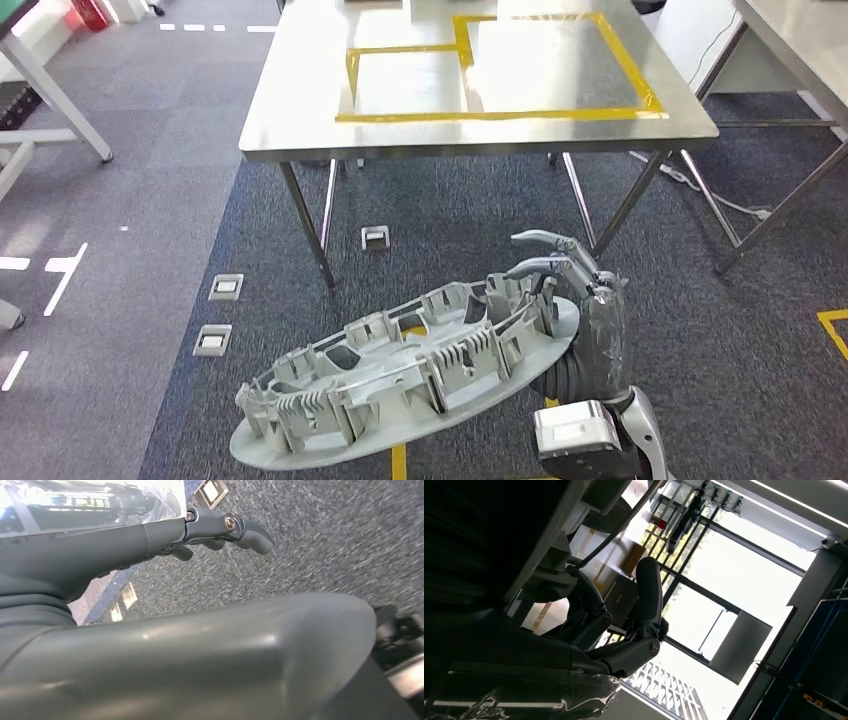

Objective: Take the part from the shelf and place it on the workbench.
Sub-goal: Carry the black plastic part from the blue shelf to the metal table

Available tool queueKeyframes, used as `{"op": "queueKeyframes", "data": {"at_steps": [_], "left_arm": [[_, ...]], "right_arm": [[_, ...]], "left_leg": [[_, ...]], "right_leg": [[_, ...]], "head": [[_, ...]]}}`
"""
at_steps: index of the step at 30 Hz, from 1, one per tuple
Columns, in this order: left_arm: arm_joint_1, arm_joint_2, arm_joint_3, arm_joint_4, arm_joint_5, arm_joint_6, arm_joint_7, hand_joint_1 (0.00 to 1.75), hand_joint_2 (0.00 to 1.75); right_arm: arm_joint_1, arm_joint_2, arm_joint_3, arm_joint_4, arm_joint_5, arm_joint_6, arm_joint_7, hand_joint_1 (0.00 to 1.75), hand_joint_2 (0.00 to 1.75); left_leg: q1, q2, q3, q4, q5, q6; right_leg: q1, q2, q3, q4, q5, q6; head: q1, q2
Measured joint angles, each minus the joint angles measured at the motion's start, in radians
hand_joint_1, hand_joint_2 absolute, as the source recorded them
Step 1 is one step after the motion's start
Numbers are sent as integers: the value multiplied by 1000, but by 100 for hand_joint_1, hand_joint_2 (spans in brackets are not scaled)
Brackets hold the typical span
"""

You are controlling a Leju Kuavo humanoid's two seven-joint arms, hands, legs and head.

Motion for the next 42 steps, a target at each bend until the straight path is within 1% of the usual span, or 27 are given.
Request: {"op": "queueKeyframes", "data": {"at_steps": [2, 3, 4, 5, 6, 8, 9, 10, 11, 12, 13, 14, 15, 17, 19, 21, 24, 25, 29, 30, 42], "left_arm": [[0, 1, 2, 1, 0, 0, 0, 0, 175], [0, 1, 2, 1, 0, 0, -1, 0, 175], [0, 2, 3, 1, 0, 0, -2, 0, 175], [-1, 3, 3, 1, 0, 1, -3, 0, 175], [-2, 3, 3, 1, 0, 1, -4, 0, 175], [-1, 3, 4, 1, 0, 1, -6, 0, 175], [0, 2, 4, 1, 0, 1, -6, 0, 175], [2, 2, 4, 1, 0, 1, -6, 0, 175], [3, 1, 4, 1, 0, 1, -6, 0, 175], [4, 1, 4, 1, 0, 1, -6, 0, 175], [4, 1, 4, 1, 0, 1, -6, 0, 175], [3, 1, 4, 1, 0, 1, -6, 0, 175], [3, 1, 4, 1, 0, 1, -6, 0, 175], [3, 0, 5, 1, 0, 1, -6, 0, 175], [4, 0, 6, 2, 0, 1, -6, 0, 175], [3, 0, 8, 2, 0, 1, -6, 0, 175], [3, 0, 11, 2, 0, 1, -6, 0, 175], [3, 1, 11, 2, 0, 1, -6, 0, 175], [3, 1, 12, 2, 0, 1, -6, 0, 175], [3, 1, 12, 1, 0, 1, -6, 0, 175], [3, 1, 12, 2, 0, 1, -6, 0, 175]], "right_arm": [[-1, 1, 0, 0, 3, -2, -3, 175, 175], [-1, 2, 0, 0, 8, -3, -5, 175, 175], [-2, 2, -1, 0, 12, -6, -8, 175, 175], [-3, 2, -2, 0, 15, -11, -11, 175, 175], [-4, 2, -2, 0, 13, -17, -14, 175, 175], [-3, 2, -3, 1, -2, -30, -23, 175, 175], [-1, 2, -4, 2, -14, -35, -29, 175, 175], [0, 2, -4, 3, -27, -39, -35, 175, 175], [1, 2, -4, 4, -39, -43, -40, 175, 175], [2, 2, -4, 4, -49, -46, -46, 175, 175], [2, 2, -5, 5, -56, -47, -49, 175, 175], [2, 2, -5, 5, -60, -49, -52, 175, 175], [3, 3, -6, 6, -63, -50, -53, 175, 175], [5, 5, -6, 6, -68, -51, -55, 175, 175], [5, 6, -7, 7, -70, -52, -56, 175, 175], [5, 7, -7, 7, -72, -52, -58, 175, 175], [5, 7, -7, 7, -74, -51, -59, 175, 175], [5, 7, -7, 7, -75, -51, -59, 175, 175], [5, 7, -7, 7, -76, -50, -59, 175, 175], [5, 7, -7, 7, -76, -49, -59, 175, 175], [4, 10, -7, 7, -88, -46, -61, 175, 175]], "left_leg": [[-7, 1, 9, -20, -7, 8], [-4, 1, 17, -37, -12, 9], [0, 0, 26, -54, -15, 11], [5, -1, 36, -71, -17, 12], [10, -3, 43, -82, -20, 13], [12, -4, 48, -83, -26, 14], [12, -4, 52, -82, -31, 13], [13, -4, 57, -80, -37, 11], [14, -5, 64, -78, -44, 8], [16, -5, 72, -74, -53, 4], [16, -6, 77, -69, -61, -1], [15, -7, 80, -64, -69, -7], [14, -8, 81, -58, -76, -13], [12, -7, 80, -54, -80, -13], [12, -6, 84, -57, -80, -9], [12, -5, 88, -62, -79, -9], [13, -5, 90, -68, -79, -10], [14, -5, 91, -69, -79, -11], [15, -5, 91, -72, -79, -25], [15, -5, 91, -72, -79, -26], [14, -6, 92, -71, -79, -26]], "right_leg": [[-4, -3, -1, -5, 0, 11], [-5, -4, -1, -7, -4, 16], [-4, -4, -5, 0, -11, 20], [-4, -3, -18, 26, -24, 24], [-5, -1, -46, 72, -44, 28], [-9, 1, -128, 198, -78, 37], [-12, 1, -164, 241, -78, 42], [-14, 1, -183, 251, -59, 45], [-16, 1, -183, 224, -21, 46], [-17, 0, -167, 164, 28, 47], [-16, 0, -145, 106, 65, 46], [-15, 0, -126, 55, 86, 42], [-14, 1, -113, 24, 94, 39], [-13, 4, -108, 11, 86, 30], [-12, 7, -107, 12, 84, 26], [-10, 7, -106, 12, 82, 22], [-8, 7, -105, 12, 79, 17], [-8, 7, -105, 12, 79, 17], [-6, 6, -105, 13, 79, 15], [-7, 6, -104, 13, 79, 15], [-8, 6, -98, 6, 82, 18]], "head": [[-2, 0], [-4, 0], [-2, 0], [1, 0], [6, 0], [17, 0], [20, 0], [23, 0], [25, 0], [27, 0], [30, 0], [33, 0], [35, 0], [32, 0], [24, 0], [18, 0], [13, 0], [12, 0], [11, 0], [11, 0], [11, 0]]}}
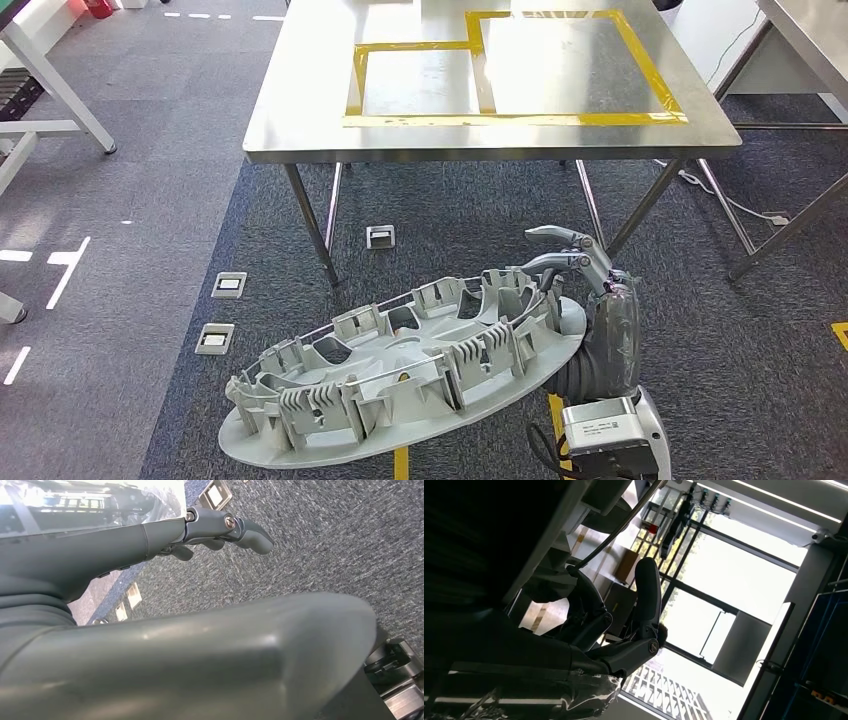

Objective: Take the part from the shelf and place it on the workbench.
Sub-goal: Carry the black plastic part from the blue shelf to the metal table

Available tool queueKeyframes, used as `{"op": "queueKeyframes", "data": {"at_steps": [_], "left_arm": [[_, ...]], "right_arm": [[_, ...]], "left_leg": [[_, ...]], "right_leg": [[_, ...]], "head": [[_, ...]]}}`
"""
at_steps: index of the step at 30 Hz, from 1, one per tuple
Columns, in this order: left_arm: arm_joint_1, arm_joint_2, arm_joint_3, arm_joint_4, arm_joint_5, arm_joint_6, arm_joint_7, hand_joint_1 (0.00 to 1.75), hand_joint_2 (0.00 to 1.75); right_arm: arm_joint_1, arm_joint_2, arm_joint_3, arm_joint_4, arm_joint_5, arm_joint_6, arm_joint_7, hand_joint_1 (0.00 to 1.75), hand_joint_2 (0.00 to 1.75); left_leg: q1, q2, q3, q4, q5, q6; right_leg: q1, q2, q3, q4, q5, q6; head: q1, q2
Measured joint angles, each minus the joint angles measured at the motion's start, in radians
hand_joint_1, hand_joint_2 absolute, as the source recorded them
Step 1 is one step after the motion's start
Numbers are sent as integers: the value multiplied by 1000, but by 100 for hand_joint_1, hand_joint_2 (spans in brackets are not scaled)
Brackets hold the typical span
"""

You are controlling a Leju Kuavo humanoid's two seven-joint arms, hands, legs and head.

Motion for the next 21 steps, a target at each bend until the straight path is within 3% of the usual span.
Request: {"op": "queueKeyframes", "data": {"at_steps": [2, 4, 7, 9, 11, 12, 13, 15, 16, 18, 19, 20, 21], "left_arm": [[0, 0, 0, 0, 0, 0, 0, 0, 175], [0, 1, 0, 0, 0, 0, 0, 0, 175], [-1, 0, 0, 0, 0, 0, 0, 0, 175], [-2, 0, 0, 0, 0, 0, 0, 0, 175], [-1, -2, 0, 0, 0, -1, 0, 0, 175], [0, -3, 0, 0, 0, -1, 0, 0, 175], [1, -4, 0, 0, 0, -1, 0, 0, 175], [3, -5, 0, 0, 0, -1, 0, 0, 175], [3, -4, 0, 0, 0, -1, 1, 0, 175], [2, -2, 0, 1, 0, -1, 1, 0, 175], [2, -1, 0, 1, 0, -1, 1, 0, 175], [2, -2, 0, 1, 0, -1, 1, 0, 175], [3, -2, 0, 1, 0, -1, 0, 0, 175]], "right_arm": [[0, 0, 0, 0, -1, 0, -1, 175, 175], [0, 2, 0, 0, -3, 0, -3, 175, 175], [-1, 4, 0, -1, -5, 1, -8, 175, 175], [-2, 4, 0, -1, -6, 1, -10, 175, 175], [-1, 4, 0, -1, -8, 1, -10, 175, 175], [0, 4, 0, 0, -8, 1, -10, 175, 175], [1, 4, 0, 0, -8, 1, -10, 175, 175], [0, 4, 0, 0, -8, 1, -10, 175, 175], [-1, 4, 0, 2, -8, 1, -10, 175, 175], [0, 4, 1, 4, -10, 1, -10, 175, 175], [1, 5, 1, 5, -11, 0, -11, 175, 175], [2, 5, 0, 5, -14, 0, -12, 175, 175], [3, 5, 0, 5, -18, 0, -13, 175, 175]], "left_leg": [[-1, 0, -1, 3, -2, 2], [-4, 0, -1, 4, -1, 10], [2, 4, 20, -37, 20, 26], [10, 8, 34, -59, 30, 28], [13, 8, 37, -60, 28, 26], [16, 8, 39, -59, 24, 22], [20, 8, 42, -56, 20, 16], [31, 8, 48, -42, 4, -3], [34, 7, 46, -31, -7, -14], [30, 8, 41, -12, -24, -32], [29, 10, 40, -9, -27, -37], [29, 11, 44, -9, -30, -40], [32, 13, 46, -7, -35, -43]], "right_leg": [[-2, 0, 1, -2, 2, 3], [-7, 0, 3, -10, 7, 10], [-6, 1, 5, -10, 3, 20], [-7, 2, -32, 69, -39, 26], [-14, 1, -94, 189, -86, 35], [-18, 1, -113, 221, -88, 41], [-22, 1, -113, 217, -71, 48], [-32, -5, -63, 113, -5, 62], [-33, -8, -37, 59, 15, 67], [-34, -9, -16, 14, 15, 51], [-32, -5, -20, 19, 7, 36], [-33, 0, -23, 23, 3, 21], [-32, 3, -22, 24, 0, 13]], "head": [[0, 0], [-2, 0], [-5, 0], [3, 0], [11, 0], [13, 0], [14, 0], [18, 0], [25, 0], [35, 0], [34, 0], [27, 0], [18, 0]]}}
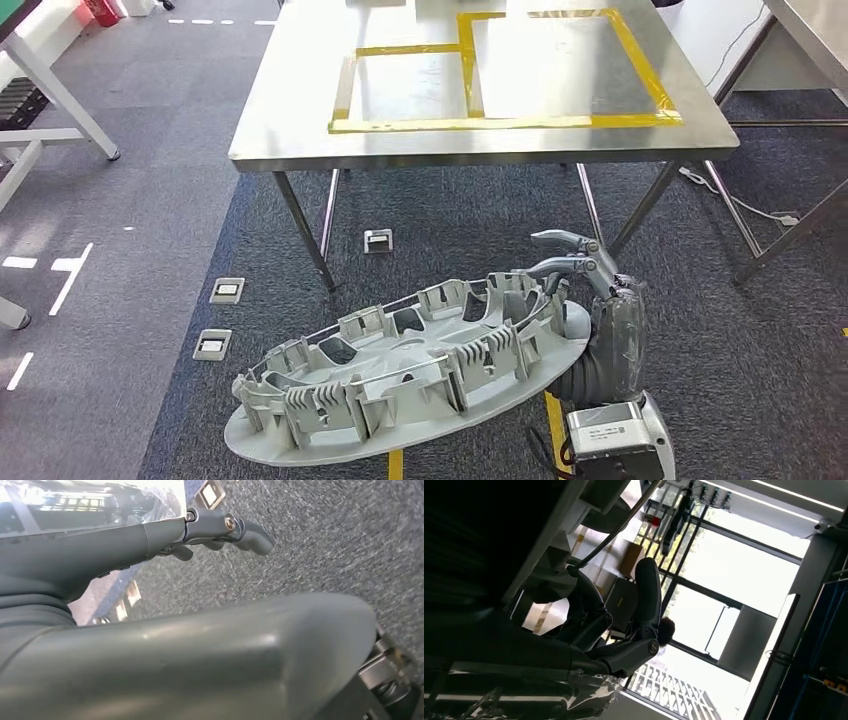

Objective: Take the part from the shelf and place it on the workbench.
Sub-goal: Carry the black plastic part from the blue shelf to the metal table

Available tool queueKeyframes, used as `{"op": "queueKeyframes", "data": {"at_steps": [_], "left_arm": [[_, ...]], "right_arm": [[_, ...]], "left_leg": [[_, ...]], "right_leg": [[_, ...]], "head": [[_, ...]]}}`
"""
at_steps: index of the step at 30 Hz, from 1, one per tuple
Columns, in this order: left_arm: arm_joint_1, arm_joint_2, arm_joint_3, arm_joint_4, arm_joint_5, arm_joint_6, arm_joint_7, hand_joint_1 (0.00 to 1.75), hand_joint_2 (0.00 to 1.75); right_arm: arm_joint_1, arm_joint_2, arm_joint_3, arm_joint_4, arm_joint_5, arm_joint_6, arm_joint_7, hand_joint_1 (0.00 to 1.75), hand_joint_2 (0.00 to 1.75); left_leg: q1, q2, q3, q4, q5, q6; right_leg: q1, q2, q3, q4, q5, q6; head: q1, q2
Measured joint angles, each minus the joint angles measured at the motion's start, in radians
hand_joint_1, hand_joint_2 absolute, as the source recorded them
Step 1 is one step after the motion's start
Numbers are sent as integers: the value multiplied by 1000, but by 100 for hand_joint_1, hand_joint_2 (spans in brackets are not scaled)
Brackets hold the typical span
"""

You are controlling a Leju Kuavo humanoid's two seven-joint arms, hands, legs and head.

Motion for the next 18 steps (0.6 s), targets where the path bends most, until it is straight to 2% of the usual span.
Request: {"op": "queueKeyframes", "data": {"at_steps": [2, 3, 5, 6, 7, 8, 9, 11, 12, 13, 15, 16, 18], "left_arm": [[-1, 0, 0, 0, 0, 0, -1, 0, 175], [-1, 0, 0, 0, 0, 0, -1, 0, 175], [-1, 0, 0, 0, 0, 0, -1, 0, 175], [0, 0, 0, 0, 0, 0, -1, 0, 175], [2, 0, 0, 0, 0, 0, -1, 0, 175], [3, 0, 0, 0, 0, 0, -1, 0, 175], [3, 0, 0, 0, 0, 0, -1, 0, 175], [3, 2, 0, 0, 0, 0, -1, 0, 175], [2, 3, 0, 0, 0, 0, -1, 0, 175], [3, 3, 0, 0, 0, 0, -1, 0, 175], [2, 2, 0, 0, 0, 0, -1, 0, 175], [1, 2, 0, 0, 0, 0, -1, 0, 175], [-1, 2, 0, 0, -1, 1, -1, 0, 175]], "right_arm": [[-1, 0, 0, 0, -4, 0, -3, 175, 175], [-1, 0, 0, 0, -4, 0, -4, 175, 175], [-1, 0, 0, 1, -3, 0, -4, 175, 175], [-1, 0, 0, 2, -3, 0, -4, 175, 175], [0, 0, 0, 2, -3, 0, -4, 175, 175], [-1, 0, 0, 3, -2, 0, -4, 175, 175], [-1, 0, 0, 3, -2, 0, -4, 175, 175], [-1, 0, 0, 3, -2, 0, -4, 175, 175], [-1, 0, 0, 4, -2, 0, -4, 175, 175], [-1, 0, 0, 4, -2, -1, -4, 175, 175], [0, 1, 0, 4, -2, -1, -4, 175, 175], [-1, 0, 0, 3, -2, -2, -4, 175, 175], [-3, 0, -1, 3, -2, -2, -4, 175, 175]], "left_leg": [[2, 1, -18, 47, -30, -1], [0, 1, -44, 104, -56, 1], [-6, 1, -118, 245, -105, 8], [-9, 0, -148, 291, -111, 13], [-13, 0, -164, 302, -97, 20], [-17, -1, -162, 275, -63, 30], [-23, -4, -146, 218, -17, 43], [-35, -17, -112, 113, 50, 70], [-40, -22, -101, 83, 63, 79], [-44, -25, -97, 75, 63, 83], [-44, -21, -85, 45, 64, 83], [-41, -19, -78, 26, 65, 84], [-33, -14, -67, -4, 69, 85]], "right_leg": [[2, 5, 6, -1, -4, -13], [5, 7, 10, -2, -7, -18], [13, 13, 17, -2, -12, -26], [18, 17, 20, -2, -14, -30], [23, 22, 24, -2, -17, -33], [28, 27, 28, -2, -19, -35], [32, 32, 34, -3, -21, -36], [36, 41, 40, -5, -24, -34], [35, 44, 40, -6, -24, -30], [33, 47, 38, -9, -21, -25], [31, 48, 35, -15, -18, -12], [32, 41, 32, -12, -22, -6], [34, 20, 4, 44, -58, 3]], "head": [[-12, 0], [-20, 0], [-31, 0], [-33, 0], [-35, 0], [-35, 0], [-35, 0], [-32, 0], [-32, 0], [-33, 0], [-40, 0], [-38, 0], [-29, 0]]}}
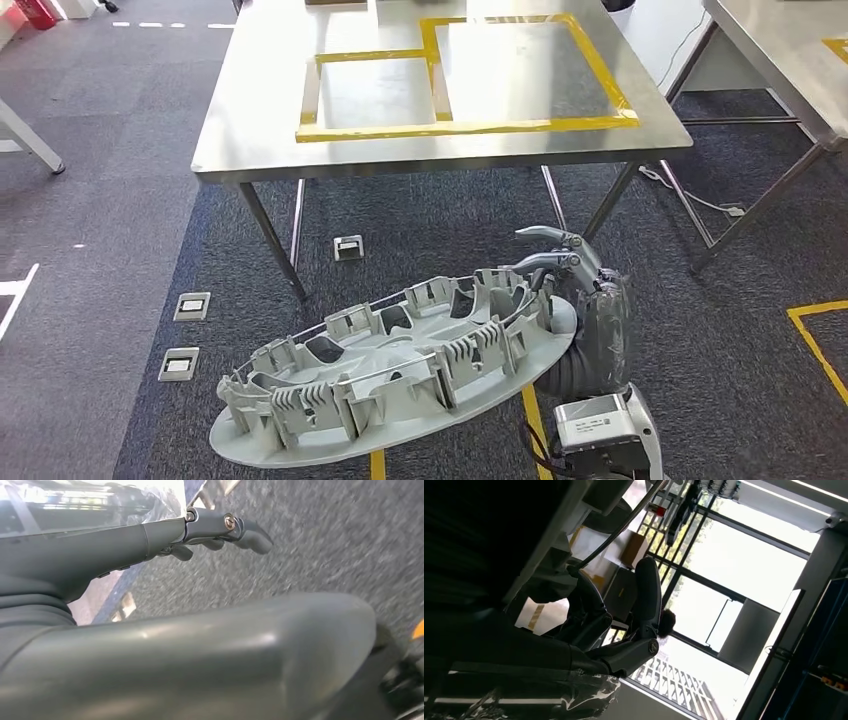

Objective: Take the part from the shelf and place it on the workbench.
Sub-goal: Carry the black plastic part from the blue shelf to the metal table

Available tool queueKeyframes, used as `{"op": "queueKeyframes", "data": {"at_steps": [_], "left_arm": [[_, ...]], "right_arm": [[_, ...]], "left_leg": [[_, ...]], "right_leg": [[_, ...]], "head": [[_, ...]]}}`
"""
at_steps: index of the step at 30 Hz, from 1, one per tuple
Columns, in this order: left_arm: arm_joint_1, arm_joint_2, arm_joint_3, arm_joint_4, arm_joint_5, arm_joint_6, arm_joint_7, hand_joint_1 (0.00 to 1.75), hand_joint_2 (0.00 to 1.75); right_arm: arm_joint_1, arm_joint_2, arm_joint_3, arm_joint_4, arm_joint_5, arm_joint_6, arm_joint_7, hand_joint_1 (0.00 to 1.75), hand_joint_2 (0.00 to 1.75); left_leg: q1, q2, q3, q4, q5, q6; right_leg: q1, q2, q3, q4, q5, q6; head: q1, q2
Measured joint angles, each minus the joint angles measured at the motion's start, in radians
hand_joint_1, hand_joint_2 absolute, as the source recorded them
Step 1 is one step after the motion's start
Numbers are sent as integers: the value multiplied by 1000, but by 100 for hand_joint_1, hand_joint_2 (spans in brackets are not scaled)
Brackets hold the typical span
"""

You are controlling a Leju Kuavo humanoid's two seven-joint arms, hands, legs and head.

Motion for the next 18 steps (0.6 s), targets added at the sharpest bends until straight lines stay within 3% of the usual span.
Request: {"op": "queueKeyframes", "data": {"at_steps": [2, 4, 5, 7, 9, 13, 18], "left_arm": [[2, -2, 0, 0, 0, 0, 0, 0, 175], [4, -4, 0, 0, 0, -1, 0, 0, 175], [4, -5, 0, 0, 0, -1, 0, 0, 175], [4, -6, 0, 0, -1, -1, 1, 0, 175], [3, -7, 0, 0, 0, -1, 1, 0, 175], [6, -7, 0, 0, 1, -4, 2, 0, 175], [6, -6, 0, 0, 1, -5, 2, 0, 175]], "right_arm": [[0, 0, 0, 1, 0, 0, 0, 175, 175], [2, 0, 1, 2, -1, 0, 0, 175, 175], [2, 0, 1, 3, 0, 0, 0, 175, 175], [2, -1, 1, 3, 6, 0, 2, 175, 175], [0, -1, 1, 3, 19, 3, 12, 175, 175], [0, -1, 2, 4, 38, 11, 27, 175, 175], [-1, -1, 5, 5, 39, 15, 29, 175, 175]], "left_leg": [[-1, 5, 0, -1, 1, 2], [-1, 10, 1, 3, -2, 1], [-1, 12, 1, 5, -5, 0], [-1, 13, 2, 12, -11, -5], [-5, 14, 0, 21, -17, -14], [-9, 15, 1, 24, -22, -10], [-7, 15, 4, 17, -19, -17]], "right_leg": [[-2, -14, -56, 115, -50, 7], [-3, -18, -86, 175, -54, 12], [-3, -19, -77, 152, -31, 13], [-2, -24, -17, 32, 29, 8], [2, -30, 28, -60, 54, -4], [5, -27, 35, -76, 52, -13], [8, -27, 35, -76, 49, -20]], "head": [[12, 0], [17, 0], [20, 0], [26, 0], [31, 0], [24, 0], [16, 0]]}}
